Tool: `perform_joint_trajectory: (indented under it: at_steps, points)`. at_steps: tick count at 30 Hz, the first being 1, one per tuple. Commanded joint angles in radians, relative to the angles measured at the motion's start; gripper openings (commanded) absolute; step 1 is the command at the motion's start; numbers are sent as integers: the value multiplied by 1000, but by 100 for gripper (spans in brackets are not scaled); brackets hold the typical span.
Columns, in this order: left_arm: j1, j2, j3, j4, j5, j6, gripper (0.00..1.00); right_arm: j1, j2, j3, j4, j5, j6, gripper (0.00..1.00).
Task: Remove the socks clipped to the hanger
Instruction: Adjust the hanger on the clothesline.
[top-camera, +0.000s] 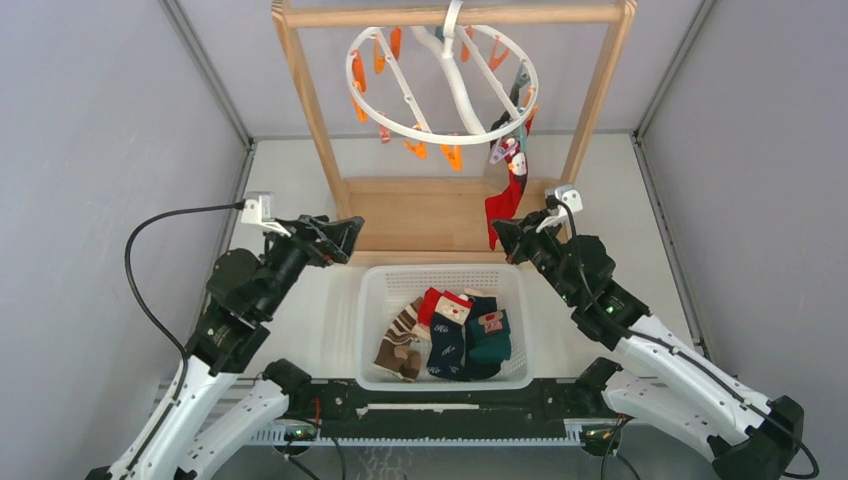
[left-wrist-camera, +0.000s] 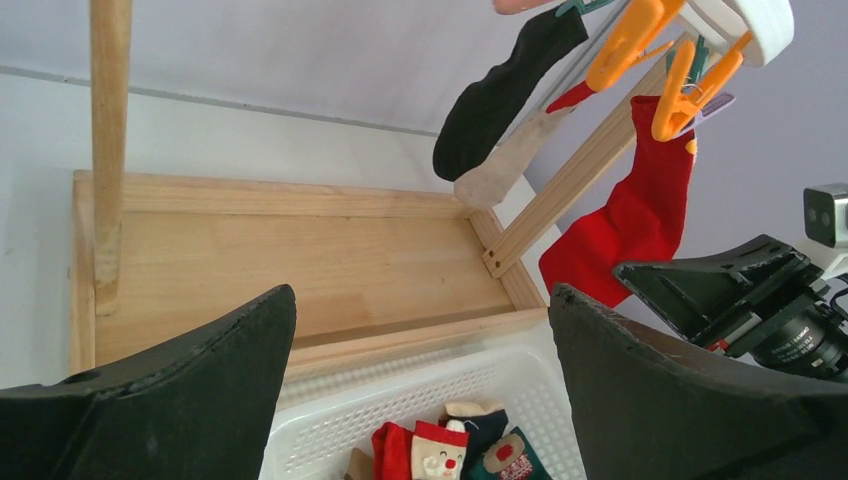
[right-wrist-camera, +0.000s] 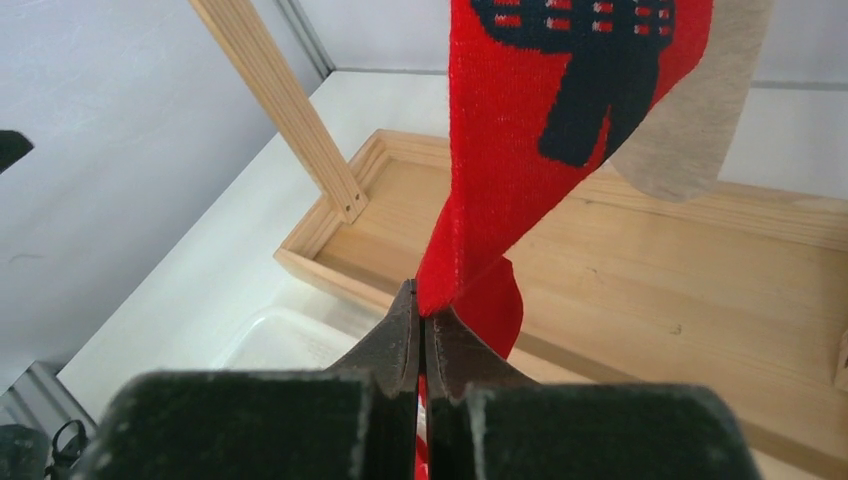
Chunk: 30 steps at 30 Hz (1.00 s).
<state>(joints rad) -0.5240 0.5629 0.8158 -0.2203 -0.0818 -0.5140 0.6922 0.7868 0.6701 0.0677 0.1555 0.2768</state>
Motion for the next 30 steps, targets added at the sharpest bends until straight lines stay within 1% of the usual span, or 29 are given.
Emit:
perform_joint_trajectory:
  at_steps: [1,8,15,30]
  points:
    - [-26,12,36,58,-29,18,100,66,-34,3,-5,63,-17,0]
    - [-57,33,43,69,-47,21,100,200,-57,3,-6,133,-17,0]
    - [-80,52,49,80,-60,22,100,352,-27,3,31,211,-29,0]
    - [-91,61,70,81,-68,29,100,565,77,43,103,295,-57,0]
